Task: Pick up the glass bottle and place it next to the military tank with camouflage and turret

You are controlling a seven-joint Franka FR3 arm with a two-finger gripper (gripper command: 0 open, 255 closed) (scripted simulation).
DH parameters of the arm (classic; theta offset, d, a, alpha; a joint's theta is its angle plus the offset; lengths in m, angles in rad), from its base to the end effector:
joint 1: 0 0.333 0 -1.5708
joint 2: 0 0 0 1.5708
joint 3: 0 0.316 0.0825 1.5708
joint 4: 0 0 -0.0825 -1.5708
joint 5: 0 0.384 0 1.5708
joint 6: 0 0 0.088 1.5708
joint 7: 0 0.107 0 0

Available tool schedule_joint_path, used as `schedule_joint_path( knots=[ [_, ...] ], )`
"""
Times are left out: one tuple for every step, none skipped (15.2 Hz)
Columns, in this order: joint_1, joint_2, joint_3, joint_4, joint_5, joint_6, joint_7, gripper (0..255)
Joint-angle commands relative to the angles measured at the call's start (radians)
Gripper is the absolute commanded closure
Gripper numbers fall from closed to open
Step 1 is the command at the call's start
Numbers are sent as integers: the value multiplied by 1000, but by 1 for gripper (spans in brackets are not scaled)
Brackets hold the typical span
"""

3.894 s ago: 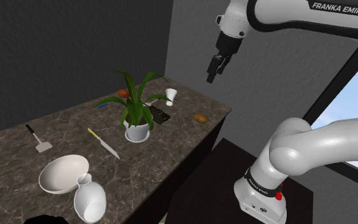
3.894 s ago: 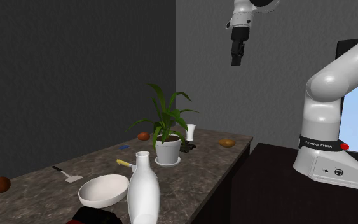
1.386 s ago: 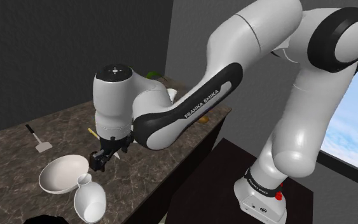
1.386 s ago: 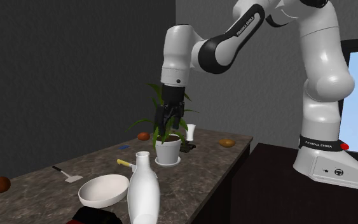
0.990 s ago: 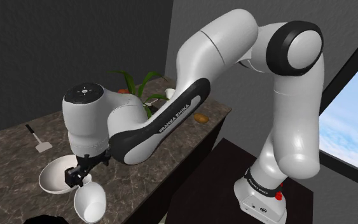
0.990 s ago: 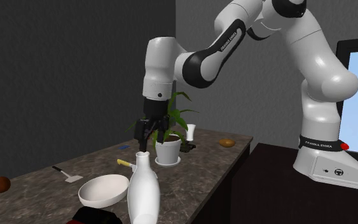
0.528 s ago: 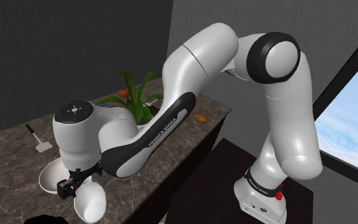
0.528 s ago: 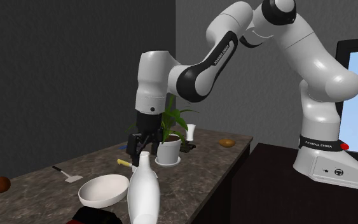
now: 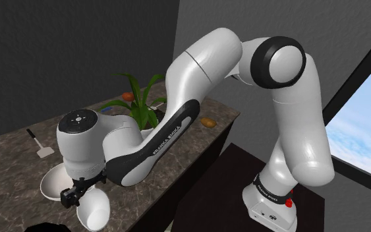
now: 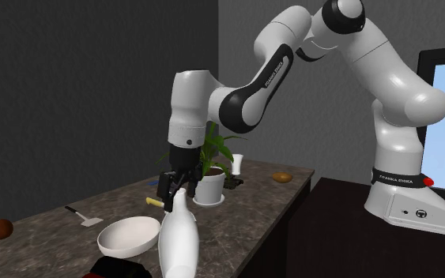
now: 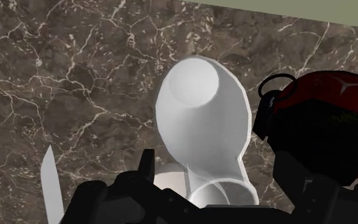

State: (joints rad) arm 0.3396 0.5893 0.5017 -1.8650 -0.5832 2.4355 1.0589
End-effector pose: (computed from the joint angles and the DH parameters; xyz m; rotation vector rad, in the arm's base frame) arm 0.4468 0.4656 0.2381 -3.1225 -0.2091 -0.2414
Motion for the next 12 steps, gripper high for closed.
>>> schedule_joint_path(
  knots=[
    [0, 0, 0, 0, 0, 0, 0, 0],
    [0, 0, 0, 0, 0, 0, 0, 255],
    [0, 0, 0, 0, 0, 0, 0, 255],
    [0, 0, 0, 0, 0, 0, 0, 255],
    [0, 0, 0, 0, 0, 0, 0, 255],
    [0, 0, 0, 0, 0, 0, 0, 255],
    [0, 0, 0, -1, 0, 0, 0, 255],
    [0, 0, 0, -1, 0, 1, 0, 255],
    [0, 0, 0, -1, 0, 1, 1, 255],
    [1, 0, 0, 0, 0, 1, 1, 255],
    [0, 0, 0, 0, 0, 0, 0, 255],
    [-4, -9, 6, -1, 7, -8, -5, 255]
  ],
)
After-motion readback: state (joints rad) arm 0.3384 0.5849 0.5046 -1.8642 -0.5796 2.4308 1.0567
